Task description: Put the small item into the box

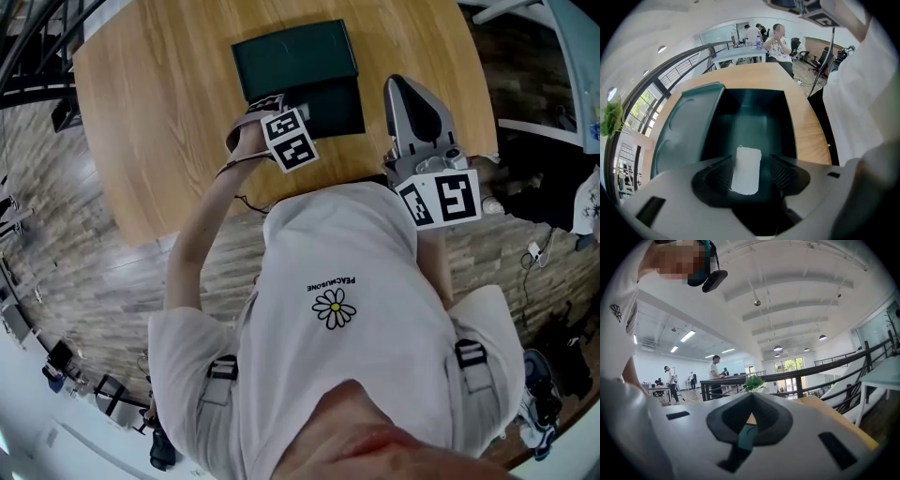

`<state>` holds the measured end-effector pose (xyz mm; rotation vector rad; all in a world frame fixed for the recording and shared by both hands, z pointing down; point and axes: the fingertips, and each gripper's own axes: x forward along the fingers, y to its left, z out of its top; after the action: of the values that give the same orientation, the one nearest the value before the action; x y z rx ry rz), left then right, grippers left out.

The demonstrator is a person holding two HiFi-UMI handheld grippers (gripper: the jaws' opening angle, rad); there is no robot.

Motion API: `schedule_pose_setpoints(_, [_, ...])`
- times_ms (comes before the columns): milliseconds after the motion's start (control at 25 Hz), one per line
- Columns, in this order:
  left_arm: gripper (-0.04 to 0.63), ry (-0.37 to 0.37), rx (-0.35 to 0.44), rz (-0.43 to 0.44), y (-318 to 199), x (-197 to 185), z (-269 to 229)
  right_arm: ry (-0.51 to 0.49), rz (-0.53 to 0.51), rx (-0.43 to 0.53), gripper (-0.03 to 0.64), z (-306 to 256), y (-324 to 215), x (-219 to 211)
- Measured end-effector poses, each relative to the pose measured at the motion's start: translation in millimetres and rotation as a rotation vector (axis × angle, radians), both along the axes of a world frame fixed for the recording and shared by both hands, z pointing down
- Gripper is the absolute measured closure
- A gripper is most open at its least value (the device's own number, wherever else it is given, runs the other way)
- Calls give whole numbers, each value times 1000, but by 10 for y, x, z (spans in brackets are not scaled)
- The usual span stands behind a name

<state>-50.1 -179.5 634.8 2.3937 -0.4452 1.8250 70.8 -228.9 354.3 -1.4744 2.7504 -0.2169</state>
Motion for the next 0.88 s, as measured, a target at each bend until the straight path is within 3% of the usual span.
schedule_pose_setpoints(120, [334, 43, -8, -18, 38, 42, -115, -3, -12, 4, 611, -3, 4, -21])
schedule_pose_setpoints(360, [334, 129, 64, -84, -101, 35, -529, -3, -28, 20, 611, -34, -37, -80])
schedule_pose_setpoints(640, [336, 348, 227, -386, -479, -260, -1264, 109, -52, 142, 611, -245, -112, -275])
schedule_pose_setpoints(880, [407, 601, 495, -674, -721, -697, -2190, 143, -78, 214, 611, -442, -194, -465])
